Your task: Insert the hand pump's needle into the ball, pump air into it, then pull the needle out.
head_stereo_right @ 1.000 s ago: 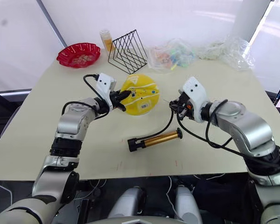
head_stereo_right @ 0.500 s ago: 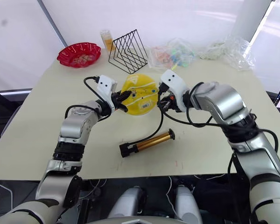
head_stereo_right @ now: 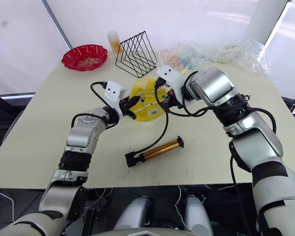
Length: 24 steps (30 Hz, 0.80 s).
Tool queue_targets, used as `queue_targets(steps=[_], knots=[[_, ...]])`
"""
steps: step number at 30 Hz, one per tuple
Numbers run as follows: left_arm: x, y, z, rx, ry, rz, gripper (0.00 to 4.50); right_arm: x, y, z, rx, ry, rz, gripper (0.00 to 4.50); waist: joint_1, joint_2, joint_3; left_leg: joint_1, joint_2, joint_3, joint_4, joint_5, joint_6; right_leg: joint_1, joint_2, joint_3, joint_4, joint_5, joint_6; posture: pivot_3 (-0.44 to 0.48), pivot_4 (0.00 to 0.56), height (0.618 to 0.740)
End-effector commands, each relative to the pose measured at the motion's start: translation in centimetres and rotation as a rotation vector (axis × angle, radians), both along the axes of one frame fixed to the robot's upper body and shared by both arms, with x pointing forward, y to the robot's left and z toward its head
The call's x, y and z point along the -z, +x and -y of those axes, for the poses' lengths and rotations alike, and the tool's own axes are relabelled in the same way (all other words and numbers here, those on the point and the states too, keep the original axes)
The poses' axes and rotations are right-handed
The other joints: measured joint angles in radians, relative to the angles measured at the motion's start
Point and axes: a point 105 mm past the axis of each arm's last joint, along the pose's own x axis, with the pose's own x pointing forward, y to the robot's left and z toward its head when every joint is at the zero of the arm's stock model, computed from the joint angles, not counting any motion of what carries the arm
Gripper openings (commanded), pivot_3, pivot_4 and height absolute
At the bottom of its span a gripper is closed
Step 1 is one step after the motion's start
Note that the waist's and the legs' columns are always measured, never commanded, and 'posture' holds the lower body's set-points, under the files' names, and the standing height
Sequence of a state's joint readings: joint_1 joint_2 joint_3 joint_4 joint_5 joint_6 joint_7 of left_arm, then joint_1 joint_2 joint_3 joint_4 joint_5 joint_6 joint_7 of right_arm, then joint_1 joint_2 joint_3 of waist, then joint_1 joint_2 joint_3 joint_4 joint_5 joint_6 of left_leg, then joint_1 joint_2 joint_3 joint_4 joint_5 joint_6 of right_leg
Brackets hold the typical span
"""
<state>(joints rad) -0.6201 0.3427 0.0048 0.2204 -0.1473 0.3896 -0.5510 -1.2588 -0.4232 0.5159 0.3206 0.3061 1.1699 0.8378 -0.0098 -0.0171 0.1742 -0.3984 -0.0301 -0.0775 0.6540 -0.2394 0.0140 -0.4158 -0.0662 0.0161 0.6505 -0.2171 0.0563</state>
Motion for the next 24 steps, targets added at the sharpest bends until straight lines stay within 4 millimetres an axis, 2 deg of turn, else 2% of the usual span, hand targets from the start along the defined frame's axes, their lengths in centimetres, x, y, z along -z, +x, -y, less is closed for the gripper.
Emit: queue_targets(steps=[1,24], knots=[[0.0,-0.2,1.0,0.04,0.0,0.014,0.02,-1.3,0.2,-0.6,-0.025,0.01,0.04,0.31,0.0,0.0,0.0,0.0,0.0,0.0,0.0,0.0,0.0,0.0,0.0,0.0,0.0,0.0,0.0,0.0,0.15,0.737],[-0.1,-0.5,1.4,0.056,0.002,0.013,0.02,0.2,1.3,-1.6,-0.002,0.015,0.044,0.31,-0.002,0.0,0.0,0.0,-0.001,-0.001,0.0,0.0,-0.001,-0.001,0.0,0.0,0.002,0.0,0.0,0.0,0.15,0.737]])
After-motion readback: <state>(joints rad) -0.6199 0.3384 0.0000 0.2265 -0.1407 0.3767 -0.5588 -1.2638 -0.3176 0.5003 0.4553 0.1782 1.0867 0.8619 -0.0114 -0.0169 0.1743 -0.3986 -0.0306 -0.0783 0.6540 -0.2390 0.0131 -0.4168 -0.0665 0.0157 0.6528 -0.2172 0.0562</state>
